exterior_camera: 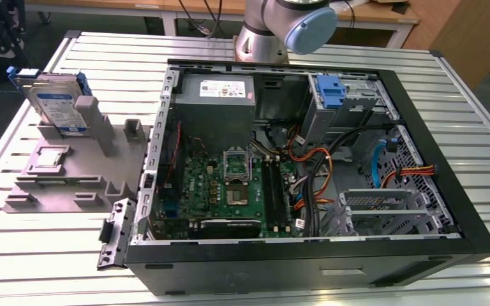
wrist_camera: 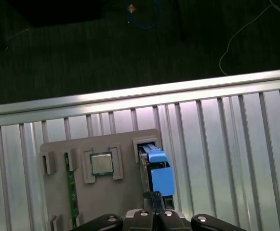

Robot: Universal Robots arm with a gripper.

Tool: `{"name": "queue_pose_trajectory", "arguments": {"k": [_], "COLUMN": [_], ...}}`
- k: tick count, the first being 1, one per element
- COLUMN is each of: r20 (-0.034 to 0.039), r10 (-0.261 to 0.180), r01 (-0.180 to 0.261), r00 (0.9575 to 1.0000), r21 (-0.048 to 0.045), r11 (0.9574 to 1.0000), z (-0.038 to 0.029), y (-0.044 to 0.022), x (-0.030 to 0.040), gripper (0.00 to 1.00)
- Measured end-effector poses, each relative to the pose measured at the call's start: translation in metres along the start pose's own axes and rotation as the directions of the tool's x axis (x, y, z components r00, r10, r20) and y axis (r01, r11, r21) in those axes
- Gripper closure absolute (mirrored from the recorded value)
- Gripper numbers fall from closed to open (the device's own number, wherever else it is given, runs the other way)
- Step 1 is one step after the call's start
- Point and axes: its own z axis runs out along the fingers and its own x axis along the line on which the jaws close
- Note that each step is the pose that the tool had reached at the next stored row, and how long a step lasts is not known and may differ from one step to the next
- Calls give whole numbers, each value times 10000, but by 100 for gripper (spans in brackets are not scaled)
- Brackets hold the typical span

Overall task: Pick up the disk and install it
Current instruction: 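Pick up the disk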

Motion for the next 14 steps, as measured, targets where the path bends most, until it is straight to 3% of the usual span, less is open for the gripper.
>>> {"name": "queue_pose_trajectory", "arguments": {"k": [7,14], "r20": [68,77], "r10": [-67,-73], "r01": [67,73], "r00": [10000,9999], "r21": [-3,13], "r11": [10000,10000], "z": [35,36], "y": [76,77], "x": [-29,-30], "gripper": [90,90]}}
